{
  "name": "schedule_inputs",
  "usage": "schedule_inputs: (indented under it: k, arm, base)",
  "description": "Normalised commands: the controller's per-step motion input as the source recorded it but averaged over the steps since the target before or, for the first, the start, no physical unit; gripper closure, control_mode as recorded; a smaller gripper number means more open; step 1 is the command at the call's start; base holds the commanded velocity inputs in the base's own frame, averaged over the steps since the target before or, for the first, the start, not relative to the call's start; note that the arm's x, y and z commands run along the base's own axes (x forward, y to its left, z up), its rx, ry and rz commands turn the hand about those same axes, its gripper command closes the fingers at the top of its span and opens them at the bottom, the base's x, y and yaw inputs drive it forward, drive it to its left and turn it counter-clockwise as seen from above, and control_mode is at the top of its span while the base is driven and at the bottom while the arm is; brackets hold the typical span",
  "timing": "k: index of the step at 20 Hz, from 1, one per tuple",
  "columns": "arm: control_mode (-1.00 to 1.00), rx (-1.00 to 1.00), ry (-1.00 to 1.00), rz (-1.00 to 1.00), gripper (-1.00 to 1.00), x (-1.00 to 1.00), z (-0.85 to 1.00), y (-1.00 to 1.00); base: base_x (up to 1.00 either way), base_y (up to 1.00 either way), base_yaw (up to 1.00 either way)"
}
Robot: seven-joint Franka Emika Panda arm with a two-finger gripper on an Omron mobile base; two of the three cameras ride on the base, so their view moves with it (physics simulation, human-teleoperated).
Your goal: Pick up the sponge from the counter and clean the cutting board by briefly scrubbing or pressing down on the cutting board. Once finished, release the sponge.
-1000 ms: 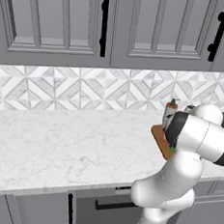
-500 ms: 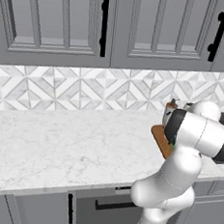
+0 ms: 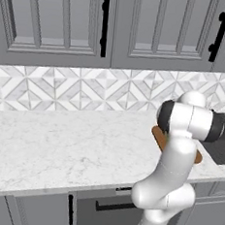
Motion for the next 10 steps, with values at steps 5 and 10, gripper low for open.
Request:
schedule_inputs:
  k: [5,10]
  arm:
    - [-1.00,0.04,-0.04,-0.06,1.00,0.68,0.00,0.00]
    - [-1.00,0.02,-0.04,-0.05,1.00,0.36,0.00,0.00]
  base:
    - [0.00,0.00,0.00]
    - [0.00,0.00,0.00]
